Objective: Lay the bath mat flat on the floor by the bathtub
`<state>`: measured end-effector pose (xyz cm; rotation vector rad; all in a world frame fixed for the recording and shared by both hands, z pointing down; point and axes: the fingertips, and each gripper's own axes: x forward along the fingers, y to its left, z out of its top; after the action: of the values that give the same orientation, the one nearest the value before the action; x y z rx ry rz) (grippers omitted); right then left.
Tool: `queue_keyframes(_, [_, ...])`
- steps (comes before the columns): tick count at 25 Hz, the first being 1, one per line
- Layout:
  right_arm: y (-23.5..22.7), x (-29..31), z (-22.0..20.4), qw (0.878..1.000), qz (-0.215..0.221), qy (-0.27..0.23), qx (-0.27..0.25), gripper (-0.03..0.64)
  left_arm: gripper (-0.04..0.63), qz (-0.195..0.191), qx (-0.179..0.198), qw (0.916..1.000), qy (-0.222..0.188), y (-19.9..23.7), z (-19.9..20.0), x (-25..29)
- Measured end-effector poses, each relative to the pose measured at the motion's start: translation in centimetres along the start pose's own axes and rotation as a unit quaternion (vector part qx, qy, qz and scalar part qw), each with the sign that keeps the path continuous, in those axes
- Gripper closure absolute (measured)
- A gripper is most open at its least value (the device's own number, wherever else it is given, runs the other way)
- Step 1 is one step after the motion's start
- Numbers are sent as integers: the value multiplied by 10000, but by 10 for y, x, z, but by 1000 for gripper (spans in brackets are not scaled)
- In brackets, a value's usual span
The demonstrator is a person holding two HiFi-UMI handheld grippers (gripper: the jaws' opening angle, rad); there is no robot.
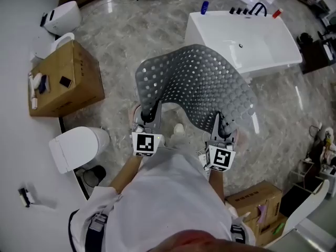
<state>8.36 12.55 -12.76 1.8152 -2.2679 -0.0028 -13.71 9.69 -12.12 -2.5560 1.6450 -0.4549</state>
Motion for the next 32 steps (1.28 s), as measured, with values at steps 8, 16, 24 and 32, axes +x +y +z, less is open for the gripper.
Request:
queue_keyframes(8, [-45, 66, -47, 9983, 412, 394, 91, 594, 577, 132, 128, 9982, 564, 2, -31, 75])
queue_keyframes(16, [-51, 102, -111, 9946, 563, 855, 180, 594, 577, 58, 101, 9941, 1074, -5, -99, 123])
queue_keyframes(24, [-34, 126, -246, 9859, 658, 1484, 418, 594, 577, -40, -40, 9888, 1494, -19, -233, 156])
queue_keyframes(32, [7, 184, -483, 9760, 917, 1958, 264, 593, 577, -388, 18, 9777, 2066, -53, -484, 208])
